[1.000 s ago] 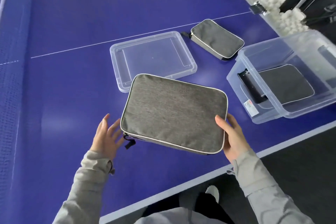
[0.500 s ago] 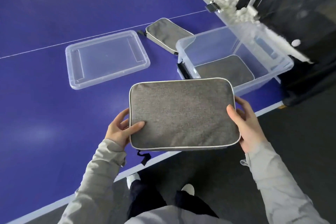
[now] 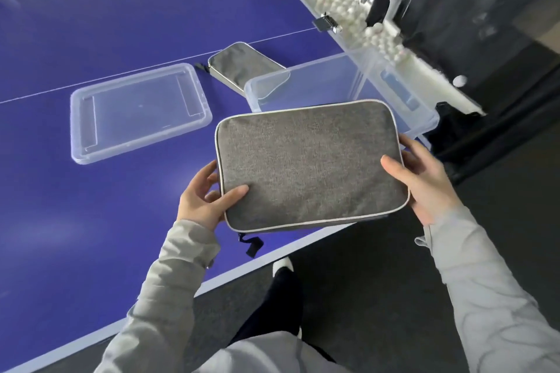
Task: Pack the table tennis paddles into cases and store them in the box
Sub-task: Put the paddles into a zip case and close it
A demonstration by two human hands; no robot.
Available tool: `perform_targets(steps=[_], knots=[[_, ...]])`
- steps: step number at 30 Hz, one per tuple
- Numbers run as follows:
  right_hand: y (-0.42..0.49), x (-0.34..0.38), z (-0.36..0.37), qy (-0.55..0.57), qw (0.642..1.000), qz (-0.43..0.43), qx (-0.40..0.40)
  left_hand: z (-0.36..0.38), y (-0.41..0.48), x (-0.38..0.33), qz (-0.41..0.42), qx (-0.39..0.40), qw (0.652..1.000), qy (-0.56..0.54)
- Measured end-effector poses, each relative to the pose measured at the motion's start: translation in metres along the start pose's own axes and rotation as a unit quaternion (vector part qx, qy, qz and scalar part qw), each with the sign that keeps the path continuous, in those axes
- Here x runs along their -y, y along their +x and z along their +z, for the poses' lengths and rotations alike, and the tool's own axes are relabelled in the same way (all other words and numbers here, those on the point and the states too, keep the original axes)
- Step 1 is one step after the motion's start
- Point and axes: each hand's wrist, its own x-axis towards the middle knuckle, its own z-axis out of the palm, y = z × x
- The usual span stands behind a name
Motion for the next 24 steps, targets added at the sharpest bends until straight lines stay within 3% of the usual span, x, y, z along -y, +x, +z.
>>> perform_targets(steps=[15,24], knots=[[0.185,0.033,-0.079,-0.096,0.994,-0.006,-0.044,0.147,0.129,-0.020,-0.009,0.046,0.999,0.018],[0.260,-0.009,-0.080,-0.253,0.963,0.073,0.055,0.175,0.172,0.021,-0.083,-0.065,0.992,0.074]])
